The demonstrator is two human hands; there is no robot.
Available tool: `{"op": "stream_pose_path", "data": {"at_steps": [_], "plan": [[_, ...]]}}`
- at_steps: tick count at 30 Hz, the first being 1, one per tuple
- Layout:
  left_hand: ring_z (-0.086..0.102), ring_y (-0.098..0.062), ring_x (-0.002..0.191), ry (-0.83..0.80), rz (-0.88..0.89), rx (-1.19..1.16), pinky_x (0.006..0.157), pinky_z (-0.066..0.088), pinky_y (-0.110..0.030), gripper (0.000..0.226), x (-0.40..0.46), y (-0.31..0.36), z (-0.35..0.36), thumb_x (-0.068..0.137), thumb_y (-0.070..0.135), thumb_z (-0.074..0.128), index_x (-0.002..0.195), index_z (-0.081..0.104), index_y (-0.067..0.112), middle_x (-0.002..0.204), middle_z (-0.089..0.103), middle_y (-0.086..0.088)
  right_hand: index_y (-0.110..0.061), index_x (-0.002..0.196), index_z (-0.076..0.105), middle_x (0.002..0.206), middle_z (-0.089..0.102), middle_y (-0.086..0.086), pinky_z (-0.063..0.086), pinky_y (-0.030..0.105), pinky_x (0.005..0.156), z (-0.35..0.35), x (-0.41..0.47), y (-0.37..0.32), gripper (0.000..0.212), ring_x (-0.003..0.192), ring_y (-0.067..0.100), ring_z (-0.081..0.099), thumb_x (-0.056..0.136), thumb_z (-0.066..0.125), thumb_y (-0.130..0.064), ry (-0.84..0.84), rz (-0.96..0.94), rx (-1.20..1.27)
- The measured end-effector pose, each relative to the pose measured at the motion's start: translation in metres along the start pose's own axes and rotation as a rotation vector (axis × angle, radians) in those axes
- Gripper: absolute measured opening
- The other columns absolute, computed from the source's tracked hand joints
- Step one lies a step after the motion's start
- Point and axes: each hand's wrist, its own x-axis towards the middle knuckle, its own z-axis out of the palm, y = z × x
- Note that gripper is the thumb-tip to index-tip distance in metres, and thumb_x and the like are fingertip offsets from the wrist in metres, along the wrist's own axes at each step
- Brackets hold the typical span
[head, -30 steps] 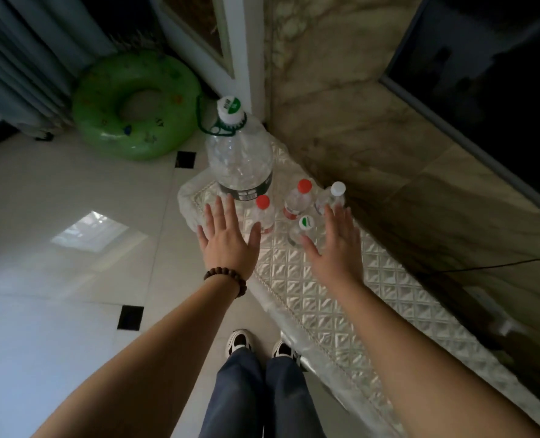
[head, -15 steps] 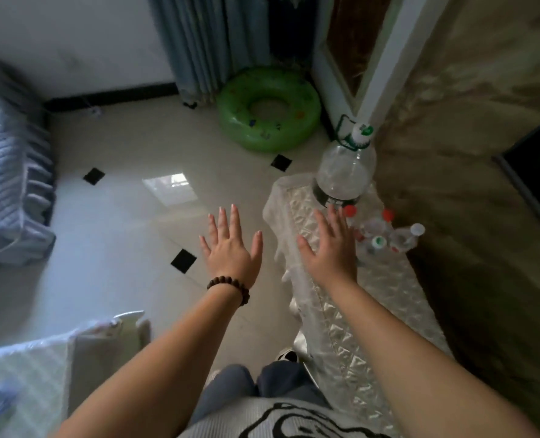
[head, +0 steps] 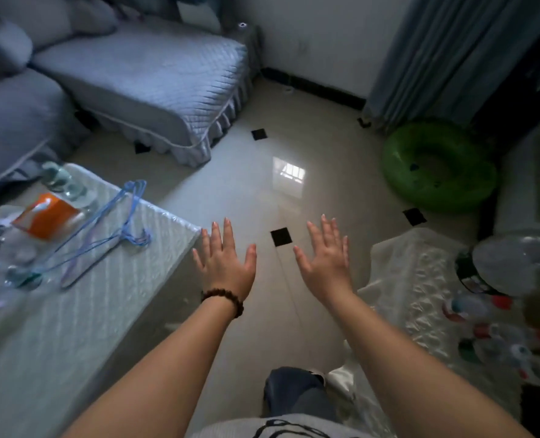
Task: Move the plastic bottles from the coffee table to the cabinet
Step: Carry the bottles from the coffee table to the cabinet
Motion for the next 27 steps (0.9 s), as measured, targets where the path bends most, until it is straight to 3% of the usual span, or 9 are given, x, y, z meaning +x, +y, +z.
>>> {"op": "stream_pose_path", "data": {"at_steps": [13,16,27], "plan": [[0.001,-0.023,0.148,0.258,-0.545,-0.061,0.117,0.003,-0.050,0.072,-0.133,-0.305,-0.114,0.094,0.052,0.039,0.153,0.010,0.024,0.161,0.011,-0.005,-0.019,0.143,0.041,0.159,0.021,0.006,0.007,0.046,0.120,0.163,-0.140,-0.251,0.058,0.149,0.023,0.008,0.090,0.050,-0.039,-0.292,-0.489,0.044],[-0.003,-0.022,0.148,0.301,-0.666,-0.070,0.118,0.002,-0.050,0.071,-0.176,-0.365,-0.135,0.094,0.053,0.036,0.153,0.007,0.024,0.161,0.008,-0.004,-0.021,0.146,0.035,0.160,0.015,0.004,0.003,0.043,0.120,0.193,-0.177,-0.302,0.055,0.149,0.021,0.003,0.095,0.046,-0.041,-0.357,-0.612,0.008],[0.000,-0.022,0.148,0.421,-0.975,-0.124,0.117,0.003,-0.050,0.072,-0.291,-0.496,-0.176,0.094,0.054,0.036,0.153,0.007,0.024,0.161,0.009,-0.003,-0.024,0.151,0.023,0.162,0.001,-0.001,-0.004,0.039,0.121,0.262,-0.285,-0.429,0.059,0.148,0.015,-0.011,0.098,0.036,-0.047,-0.529,-0.899,-0.059]]}}
